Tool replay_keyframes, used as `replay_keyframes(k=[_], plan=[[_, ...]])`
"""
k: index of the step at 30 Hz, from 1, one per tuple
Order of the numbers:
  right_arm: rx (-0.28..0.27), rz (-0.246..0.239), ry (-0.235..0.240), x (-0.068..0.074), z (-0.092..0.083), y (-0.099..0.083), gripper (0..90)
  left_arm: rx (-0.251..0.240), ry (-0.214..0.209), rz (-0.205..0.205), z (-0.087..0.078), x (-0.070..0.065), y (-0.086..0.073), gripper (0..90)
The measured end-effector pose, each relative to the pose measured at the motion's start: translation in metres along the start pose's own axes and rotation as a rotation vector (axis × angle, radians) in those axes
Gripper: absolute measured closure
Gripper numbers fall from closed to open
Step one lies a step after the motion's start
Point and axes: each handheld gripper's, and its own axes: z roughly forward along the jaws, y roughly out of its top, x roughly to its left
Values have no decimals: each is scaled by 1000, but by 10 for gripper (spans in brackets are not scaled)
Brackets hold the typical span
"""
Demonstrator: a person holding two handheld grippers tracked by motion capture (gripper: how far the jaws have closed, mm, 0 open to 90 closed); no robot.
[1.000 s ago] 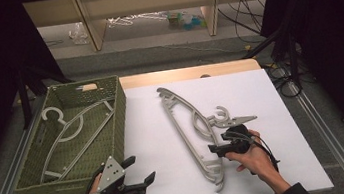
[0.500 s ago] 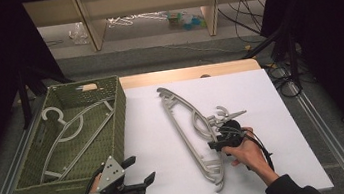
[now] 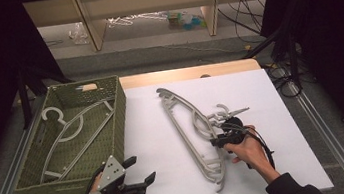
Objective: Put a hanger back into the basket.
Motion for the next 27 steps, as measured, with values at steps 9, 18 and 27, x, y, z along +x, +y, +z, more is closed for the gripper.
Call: replay_keyframes(k=[9, 18, 27], plan=[[-31, -4, 8, 0, -21, 8, 716, -11, -5, -1, 0, 1, 0, 206], [-92, -74, 13, 7, -27, 11, 817, -8, -5, -1, 0, 0, 0, 207], [-58, -213, 21, 13, -37, 11, 818, -8, -3, -7, 0, 3, 1, 207]])
